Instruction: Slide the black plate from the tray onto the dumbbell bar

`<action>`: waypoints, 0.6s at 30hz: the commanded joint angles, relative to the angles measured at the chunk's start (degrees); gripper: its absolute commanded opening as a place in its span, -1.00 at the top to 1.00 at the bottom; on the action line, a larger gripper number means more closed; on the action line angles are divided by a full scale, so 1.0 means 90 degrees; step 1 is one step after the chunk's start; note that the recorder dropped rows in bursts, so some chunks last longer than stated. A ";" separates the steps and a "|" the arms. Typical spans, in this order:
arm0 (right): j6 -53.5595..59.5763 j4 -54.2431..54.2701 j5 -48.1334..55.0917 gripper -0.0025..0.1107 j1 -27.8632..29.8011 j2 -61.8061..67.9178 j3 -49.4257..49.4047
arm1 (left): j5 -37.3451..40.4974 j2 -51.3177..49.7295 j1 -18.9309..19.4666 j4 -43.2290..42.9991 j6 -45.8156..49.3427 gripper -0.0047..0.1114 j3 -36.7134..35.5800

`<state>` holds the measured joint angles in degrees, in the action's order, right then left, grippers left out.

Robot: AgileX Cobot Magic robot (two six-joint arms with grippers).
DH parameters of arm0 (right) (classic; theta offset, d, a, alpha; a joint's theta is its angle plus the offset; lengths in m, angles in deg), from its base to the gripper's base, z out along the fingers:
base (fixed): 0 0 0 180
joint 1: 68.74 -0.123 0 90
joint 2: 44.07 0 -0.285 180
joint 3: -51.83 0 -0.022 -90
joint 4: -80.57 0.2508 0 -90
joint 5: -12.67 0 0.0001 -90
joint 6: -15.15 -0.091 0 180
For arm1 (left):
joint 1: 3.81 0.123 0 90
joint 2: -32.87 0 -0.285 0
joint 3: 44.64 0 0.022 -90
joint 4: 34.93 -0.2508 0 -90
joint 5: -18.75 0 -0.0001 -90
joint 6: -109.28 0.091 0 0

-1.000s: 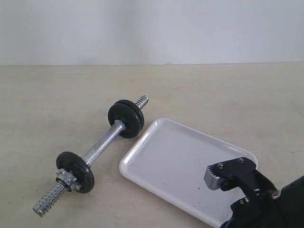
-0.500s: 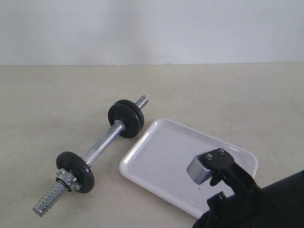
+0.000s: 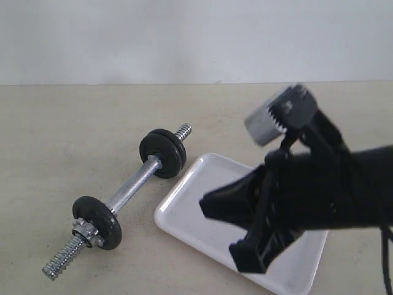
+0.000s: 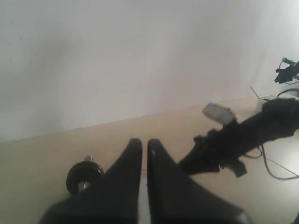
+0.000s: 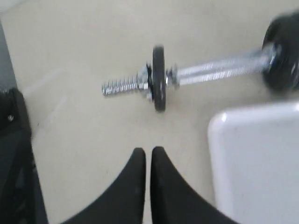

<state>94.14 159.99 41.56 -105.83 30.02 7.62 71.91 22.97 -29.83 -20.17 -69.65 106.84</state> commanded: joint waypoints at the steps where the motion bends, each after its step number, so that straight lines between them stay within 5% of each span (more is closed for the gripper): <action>1: 0.0083 -0.0585 -0.0016 0.96 -0.0010 -0.0911 0.0676 | 0.0047 0.0235 0.0019 -0.0076 -0.0301 0.84 -0.0591; 4: 0.0051 -0.0713 0.0143 0.96 -0.0010 -0.1567 0.1055 | -0.0254 0.0235 0.0019 0.0096 -0.0396 0.84 -0.1007; 10: -0.0334 -0.1054 0.0643 0.96 -0.0010 -0.4188 0.1325 | -0.2513 0.0235 0.0019 0.2925 0.1537 0.84 -0.2614; 18: -0.3177 -0.3395 0.1234 0.96 -0.0010 -0.6658 0.1325 | -0.5154 0.0235 0.0019 0.4282 0.2576 0.84 -0.4047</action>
<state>70.94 135.24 50.10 -105.83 -26.95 19.22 31.07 24.76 -29.83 16.18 -49.02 72.61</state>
